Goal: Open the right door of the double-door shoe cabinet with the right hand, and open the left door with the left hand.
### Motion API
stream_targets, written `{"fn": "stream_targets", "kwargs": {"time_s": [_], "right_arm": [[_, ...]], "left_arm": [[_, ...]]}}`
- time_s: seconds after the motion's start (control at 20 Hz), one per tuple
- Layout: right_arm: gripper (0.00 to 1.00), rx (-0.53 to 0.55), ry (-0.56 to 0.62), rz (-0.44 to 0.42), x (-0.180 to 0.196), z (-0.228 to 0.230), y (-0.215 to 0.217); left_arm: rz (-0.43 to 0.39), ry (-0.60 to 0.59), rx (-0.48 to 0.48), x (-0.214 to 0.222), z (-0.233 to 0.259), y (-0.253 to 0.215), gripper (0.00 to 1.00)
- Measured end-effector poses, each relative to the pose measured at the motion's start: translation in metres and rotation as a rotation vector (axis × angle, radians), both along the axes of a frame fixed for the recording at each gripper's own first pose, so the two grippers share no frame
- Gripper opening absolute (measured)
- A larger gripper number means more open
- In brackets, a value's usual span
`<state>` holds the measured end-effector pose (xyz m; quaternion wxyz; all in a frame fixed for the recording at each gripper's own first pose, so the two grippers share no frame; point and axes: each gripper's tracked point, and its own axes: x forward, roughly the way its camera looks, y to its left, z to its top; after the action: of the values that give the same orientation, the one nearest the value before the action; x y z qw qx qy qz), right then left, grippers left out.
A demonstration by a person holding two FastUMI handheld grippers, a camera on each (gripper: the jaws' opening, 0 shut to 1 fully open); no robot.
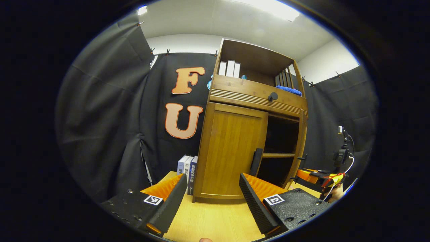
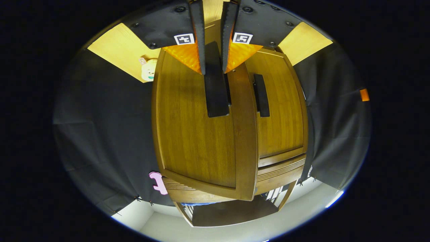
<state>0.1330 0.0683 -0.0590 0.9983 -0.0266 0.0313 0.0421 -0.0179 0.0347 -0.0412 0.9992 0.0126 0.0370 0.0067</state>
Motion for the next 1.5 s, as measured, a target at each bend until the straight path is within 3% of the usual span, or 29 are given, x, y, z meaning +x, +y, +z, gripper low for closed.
{"fn": "stream_targets", "kwargs": {"time_s": [0.25,0.35,0.4,0.5,0.55,0.6,0.75,0.8,0.85,0.95,1.05,1.15,1.2,1.3,1.35,1.4,1.5], "right_arm": [[0.28,-0.01,-0.004,-0.004,-0.01,0.003,-0.011],[0.25,-0.023,-0.011,-0.009,-0.014,0.003,-0.018],[0.31,-0.03,-0.015,-0.013,-0.015,0.004,-0.02],[0.28,-0.036,-0.02,-0.02,-0.019,0.005,-0.027],[0.31,-0.034,-0.023,-0.023,-0.021,0.005,-0.03],[0.24,-0.032,-0.024,-0.027,-0.023,0.006,-0.033],[0.31,-0.02,-0.02,-0.027,-0.025,0.006,-0.039],[0.21,0.007,-0.024,-0.025,-0.042,0.002,-0.043],[0.1,0.001,-0.018,-0.036,-0.021,0.005,-0.044],[0.1,-0.019,-0.02,-0.047,-0.031,0.008,-0.047],[0.1,-0.022,-0.023,-0.068,-0.033,0.007,-0.058],[0.05,-0.005,-0.023,-0.081,-0.036,0.01,-0.064],[0.1,0.0,-0.024,-0.091,-0.038,0.009,-0.068],[0.1,-0.004,-0.025,-0.111,-0.039,0.01,-0.077],[0.16,-0.008,-0.024,-0.115,-0.039,0.011,-0.08],[0.13,-0.01,-0.027,-0.112,-0.041,0.012,-0.083],[0.04,-0.012,-0.039,-0.102,-0.041,0.015,-0.084]], "left_arm": [[-0.017,0.003,0.004,-0.004,0.001,-0.012,0.92],[-0.028,0.004,-0.002,-0.005,0.001,-0.019,0.92],[-0.036,0.004,-0.008,-0.006,0.001,-0.025,0.94],[-0.049,0.005,-0.015,-0.007,0.001,-0.032,0.92],[-0.054,0.007,-0.014,-0.007,0.001,-0.036,0.94],[-0.058,0.009,-0.011,-0.007,0.0,-0.04,0.94],[-0.074,0.014,-0.009,-0.007,-0.001,-0.051,0.94],[-0.079,0.013,-0.01,-0.008,0.0,-0.054,0.92],[-0.085,0.012,-0.013,-0.008,0.0,-0.058,0.94],[-0.097,0.013,-0.018,-0.01,-0.001,-0.065,0.97],[-0.102,0.016,-0.015,-0.01,-0.001,-0.07,0.92],[-0.104,0.017,-0.012,-0.01,-0.002,-0.074,0.95],[-0.105,0.018,-0.012,-0.01,-0.002,-0.075,0.95],[-0.109,0.015,-0.014,-0.009,0.0,-0.081,0.95],[-0.112,0.014,-0.014,-0.009,0.001,-0.084,0.98],[-0.115,0.015,-0.013,-0.009,0.0,-0.087,0.92],[-0.124,0.018,-0.009,-0.009,0.0,-0.095,0.94]]}}
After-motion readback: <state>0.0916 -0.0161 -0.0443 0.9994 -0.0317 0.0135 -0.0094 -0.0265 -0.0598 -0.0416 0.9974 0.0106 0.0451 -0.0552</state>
